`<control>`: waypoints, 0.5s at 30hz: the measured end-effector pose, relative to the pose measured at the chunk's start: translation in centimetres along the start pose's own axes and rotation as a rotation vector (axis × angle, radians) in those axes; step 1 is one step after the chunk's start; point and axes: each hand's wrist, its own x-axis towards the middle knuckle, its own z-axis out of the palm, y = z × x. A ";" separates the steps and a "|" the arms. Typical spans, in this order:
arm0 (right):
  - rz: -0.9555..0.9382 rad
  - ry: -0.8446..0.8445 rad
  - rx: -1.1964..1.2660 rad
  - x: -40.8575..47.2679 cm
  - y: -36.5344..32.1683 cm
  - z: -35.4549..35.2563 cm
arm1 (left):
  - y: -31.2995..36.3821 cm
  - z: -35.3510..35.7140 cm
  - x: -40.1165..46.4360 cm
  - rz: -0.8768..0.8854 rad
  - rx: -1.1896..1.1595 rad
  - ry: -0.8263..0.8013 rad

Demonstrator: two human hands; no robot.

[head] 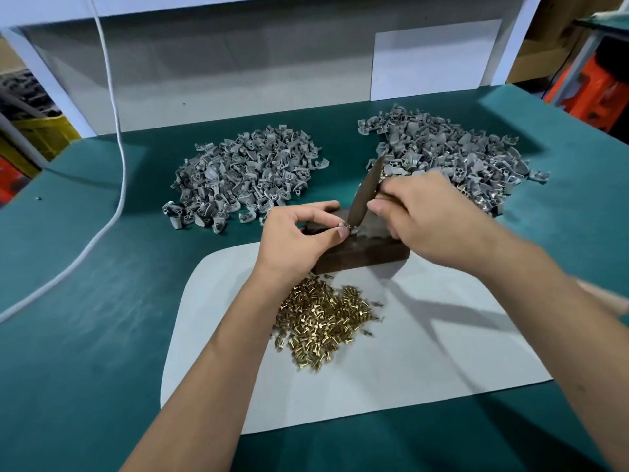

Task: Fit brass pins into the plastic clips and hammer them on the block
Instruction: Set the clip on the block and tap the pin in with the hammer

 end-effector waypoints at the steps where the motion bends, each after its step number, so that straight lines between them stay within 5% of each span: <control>1: 0.000 0.006 -0.012 0.2 0.1 -0.4 | 0.0 0.0 0.0 0.000 0.006 0.000; 5: -0.046 0.280 0.073 0.2 0.2 -1.0 | 0.0 0.0 0.1 -0.015 0.007 0.000; 9: 0.057 -0.036 -0.113 0.4 0.1 0.4 | 0.1 -0.2 0.0 -0.008 0.012 -0.003; 15: -0.028 0.226 -0.017 0.0 -0.1 0.0 | 0.1 -0.1 0.1 -0.014 0.003 -0.003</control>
